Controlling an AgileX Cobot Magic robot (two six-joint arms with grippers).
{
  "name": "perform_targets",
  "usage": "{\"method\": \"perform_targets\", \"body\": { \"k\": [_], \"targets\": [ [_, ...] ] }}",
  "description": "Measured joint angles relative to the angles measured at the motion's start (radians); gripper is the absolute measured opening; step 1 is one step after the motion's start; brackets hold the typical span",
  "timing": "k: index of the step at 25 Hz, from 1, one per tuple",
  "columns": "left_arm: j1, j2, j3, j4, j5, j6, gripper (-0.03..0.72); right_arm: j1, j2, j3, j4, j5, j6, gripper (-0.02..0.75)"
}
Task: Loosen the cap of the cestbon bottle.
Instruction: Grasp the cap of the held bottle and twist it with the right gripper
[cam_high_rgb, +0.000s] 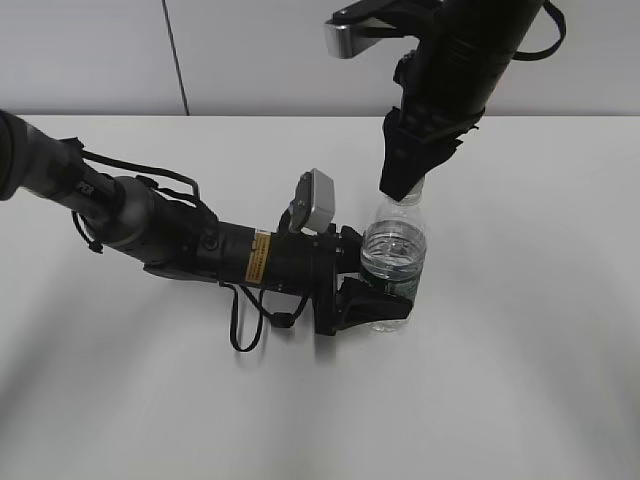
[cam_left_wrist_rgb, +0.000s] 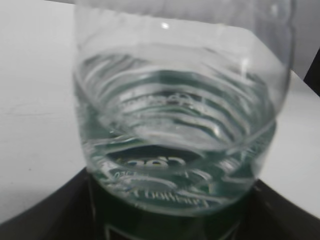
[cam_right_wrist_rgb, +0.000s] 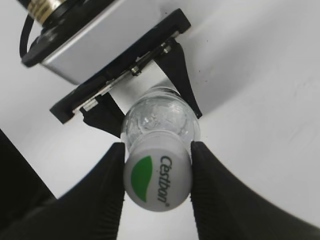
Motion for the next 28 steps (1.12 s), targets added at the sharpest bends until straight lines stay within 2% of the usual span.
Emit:
{"method": "perform_targets", "body": {
  "k": [2, 4, 9, 10, 14, 16, 19, 23, 25, 28],
  "targets": [
    [0.000, 0.000, 0.000, 0.001, 0.000, 0.003, 0.531, 0.000, 0.000, 0.000, 0.004, 0.000, -0.182, 0.306],
    [0.000, 0.000, 0.000, 0.002, 0.000, 0.004, 0.531, 0.000, 0.000, 0.000, 0.008, 0.000, -0.272, 0.305],
    [0.000, 0.000, 0.000, 0.003, 0.000, 0.004, 0.531, 0.000, 0.000, 0.000, 0.009, 0.001, -0.250, 0.320],
    [0.000, 0.000, 0.000, 0.003, 0.000, 0.004, 0.531, 0.000, 0.000, 0.000, 0.008, 0.001, -0.234, 0.348],
    [0.000, 0.000, 0.000, 0.003, 0.000, 0.004, 0.531, 0.000, 0.000, 0.000, 0.016, 0.001, -0.157, 0.569],
    [0.000, 0.000, 0.000, 0.003, 0.000, 0.004, 0.531, 0.000, 0.000, 0.000, 0.027, 0.001, -0.107, 0.624],
    [0.000, 0.000, 0.000, 0.003, 0.000, 0.004, 0.531, 0.000, 0.000, 0.000, 0.031, 0.001, 0.012, 0.647],
    [0.000, 0.000, 0.000, 0.003, 0.000, 0.004, 0.531, 0.000, -0.019, 0.000, 0.031, 0.001, 0.250, 0.651],
    [0.000, 0.000, 0.000, 0.003, 0.000, 0.004, 0.531, 0.000, -0.037, 0.000, 0.031, 0.001, 0.427, 0.649],
    [0.000, 0.000, 0.000, 0.003, 0.000, 0.004, 0.531, 0.000, -0.048, 0.000, 0.032, 0.001, 0.622, 0.624]
  ]
}}
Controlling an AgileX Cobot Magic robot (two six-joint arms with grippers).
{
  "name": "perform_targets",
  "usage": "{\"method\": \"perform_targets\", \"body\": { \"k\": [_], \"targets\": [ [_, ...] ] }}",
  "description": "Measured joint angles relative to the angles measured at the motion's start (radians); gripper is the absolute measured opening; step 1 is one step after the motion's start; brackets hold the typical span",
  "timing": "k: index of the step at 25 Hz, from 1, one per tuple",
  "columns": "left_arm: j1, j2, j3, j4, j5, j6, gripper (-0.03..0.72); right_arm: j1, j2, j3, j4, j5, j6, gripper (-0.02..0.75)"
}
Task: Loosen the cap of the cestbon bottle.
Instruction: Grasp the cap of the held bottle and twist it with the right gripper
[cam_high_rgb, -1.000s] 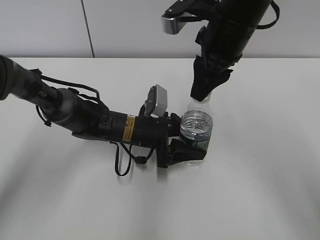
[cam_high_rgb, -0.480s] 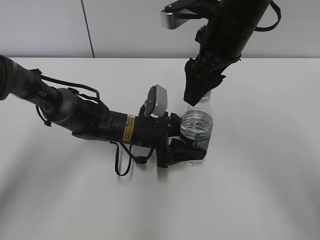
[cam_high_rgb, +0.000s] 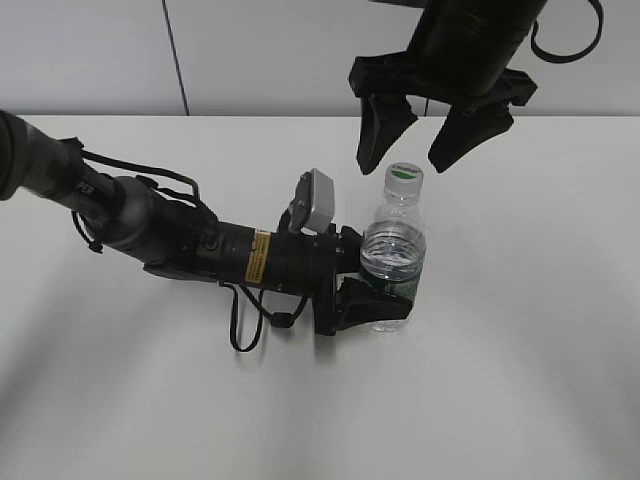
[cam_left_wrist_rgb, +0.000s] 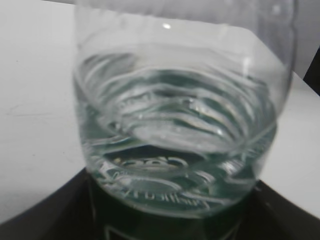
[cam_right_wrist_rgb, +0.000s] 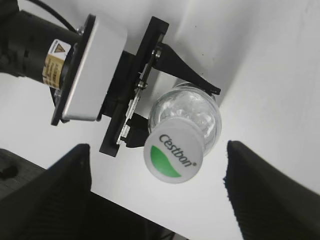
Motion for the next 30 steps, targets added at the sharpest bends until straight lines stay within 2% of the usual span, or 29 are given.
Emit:
{"method": "perform_targets", "body": {
  "k": [4, 11, 13, 17, 20, 25, 30],
  "targets": [
    [0.000, 0.000, 0.000, 0.000, 0.000, 0.000, 0.531, 0.000, 0.015, 0.000, 0.000, 0.000, 0.072, 0.585],
    [0.000, 0.000, 0.000, 0.000, 0.000, 0.000, 0.531, 0.000, 0.042, 0.000, -0.003, 0.000, 0.086, 0.566],
    [0.000, 0.000, 0.000, 0.000, 0.000, 0.000, 0.531, 0.000, 0.042, 0.000, -0.008, 0.000, 0.086, 0.520],
    [0.000, 0.000, 0.000, 0.000, 0.000, 0.000, 0.531, 0.000, 0.042, 0.000, -0.015, 0.000, 0.084, 0.310],
    [0.000, 0.000, 0.000, 0.000, 0.000, 0.000, 0.531, 0.000, 0.042, 0.000, -0.015, 0.000, 0.055, 0.301],
    [0.000, 0.000, 0.000, 0.000, 0.000, 0.000, 0.531, 0.000, 0.042, 0.000, -0.015, 0.000, -0.116, 0.301],
    [0.000, 0.000, 0.000, 0.000, 0.000, 0.000, 0.531, 0.000, 0.042, 0.000, -0.011, 0.000, -0.500, 0.301]
  ]
}}
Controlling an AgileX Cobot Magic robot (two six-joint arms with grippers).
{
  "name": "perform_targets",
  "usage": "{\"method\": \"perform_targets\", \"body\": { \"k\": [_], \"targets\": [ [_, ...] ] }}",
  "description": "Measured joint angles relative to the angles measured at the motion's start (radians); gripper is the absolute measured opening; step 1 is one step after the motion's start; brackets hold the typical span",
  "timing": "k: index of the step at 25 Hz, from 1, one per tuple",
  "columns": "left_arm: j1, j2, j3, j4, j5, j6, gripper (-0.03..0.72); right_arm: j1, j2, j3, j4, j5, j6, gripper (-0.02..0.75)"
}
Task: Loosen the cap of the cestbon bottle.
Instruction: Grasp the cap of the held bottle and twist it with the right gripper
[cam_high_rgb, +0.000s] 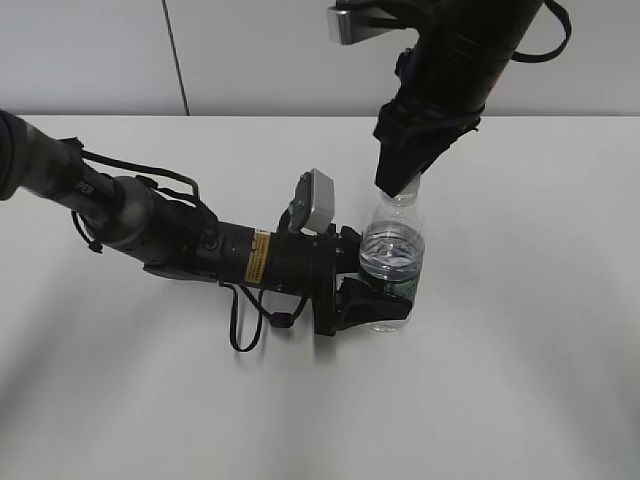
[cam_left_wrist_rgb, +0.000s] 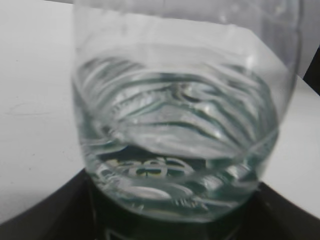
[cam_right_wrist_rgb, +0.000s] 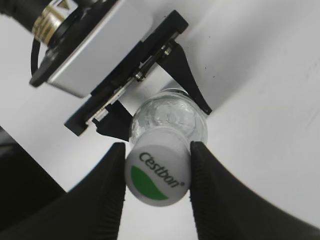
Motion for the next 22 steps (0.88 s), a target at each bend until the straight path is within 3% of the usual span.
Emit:
{"method": "perform_targets", "body": {
  "k": [4, 10, 12, 17, 22],
  "targets": [
    [0.000, 0.000, 0.000, 0.000, 0.000, 0.000, 0.531, 0.000, -0.001, 0.000, 0.002, 0.000, -0.297, 0.300],
    [0.000, 0.000, 0.000, 0.001, 0.000, 0.000, 0.531, 0.000, -0.001, 0.000, 0.015, 0.000, -0.330, 0.306],
    [0.000, 0.000, 0.000, 0.001, 0.000, 0.000, 0.531, 0.000, -0.001, 0.000, 0.015, 0.000, -0.327, 0.358],
    [0.000, 0.000, 0.000, 0.000, 0.000, 0.000, 0.531, 0.000, -0.001, 0.000, 0.029, 0.000, -0.305, 0.573],
    [0.000, 0.000, 0.000, 0.000, 0.000, 0.000, 0.531, 0.000, -0.007, 0.000, 0.040, 0.000, -0.169, 0.605]
  ]
}}
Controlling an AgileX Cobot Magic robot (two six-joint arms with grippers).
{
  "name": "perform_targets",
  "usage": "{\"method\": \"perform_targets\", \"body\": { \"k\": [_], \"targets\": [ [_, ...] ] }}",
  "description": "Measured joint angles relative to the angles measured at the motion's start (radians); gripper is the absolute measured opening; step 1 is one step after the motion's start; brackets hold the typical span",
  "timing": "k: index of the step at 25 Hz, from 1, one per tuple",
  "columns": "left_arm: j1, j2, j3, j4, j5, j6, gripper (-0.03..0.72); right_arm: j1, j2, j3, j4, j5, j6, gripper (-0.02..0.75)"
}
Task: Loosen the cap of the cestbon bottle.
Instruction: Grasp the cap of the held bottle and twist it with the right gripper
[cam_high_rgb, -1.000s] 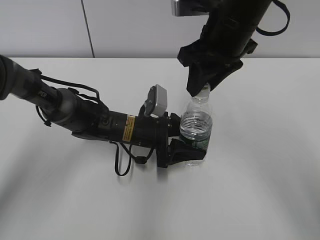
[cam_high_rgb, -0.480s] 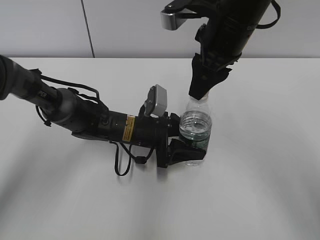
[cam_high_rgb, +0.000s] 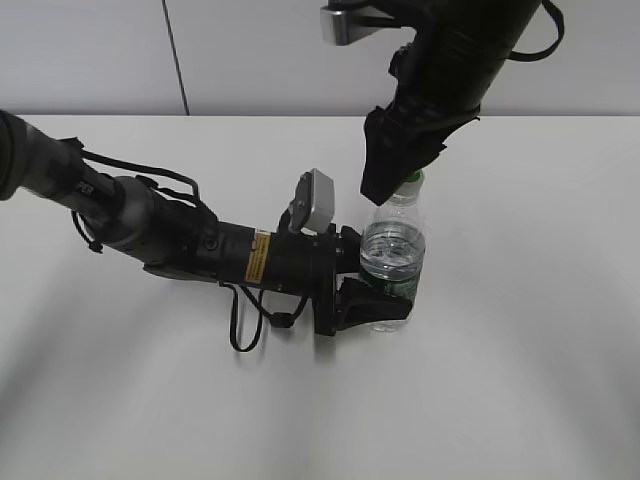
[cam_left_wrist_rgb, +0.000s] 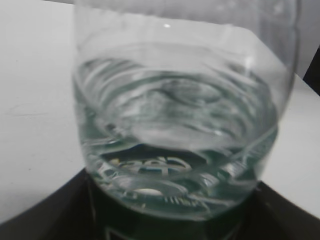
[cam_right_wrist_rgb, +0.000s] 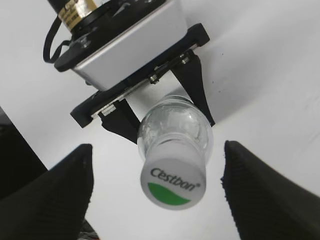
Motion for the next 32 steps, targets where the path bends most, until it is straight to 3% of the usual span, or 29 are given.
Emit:
{"method": "perform_targets", "body": {
  "k": [7, 10, 32],
  "targets": [
    [0.000, 0.000, 0.000, 0.000, 0.001, 0.000, 0.531, 0.000, -0.054, 0.000, -0.074, -0.039, 0.549, 0.609],
    [0.000, 0.000, 0.000, 0.000, 0.001, 0.000, 0.531, 0.000, -0.054, 0.000, -0.091, -0.040, 0.651, 0.609],
    [0.000, 0.000, 0.000, 0.000, 0.001, 0.000, 0.531, 0.001, -0.010, 0.000, -0.026, -0.011, 0.618, 0.597]
  ]
}}
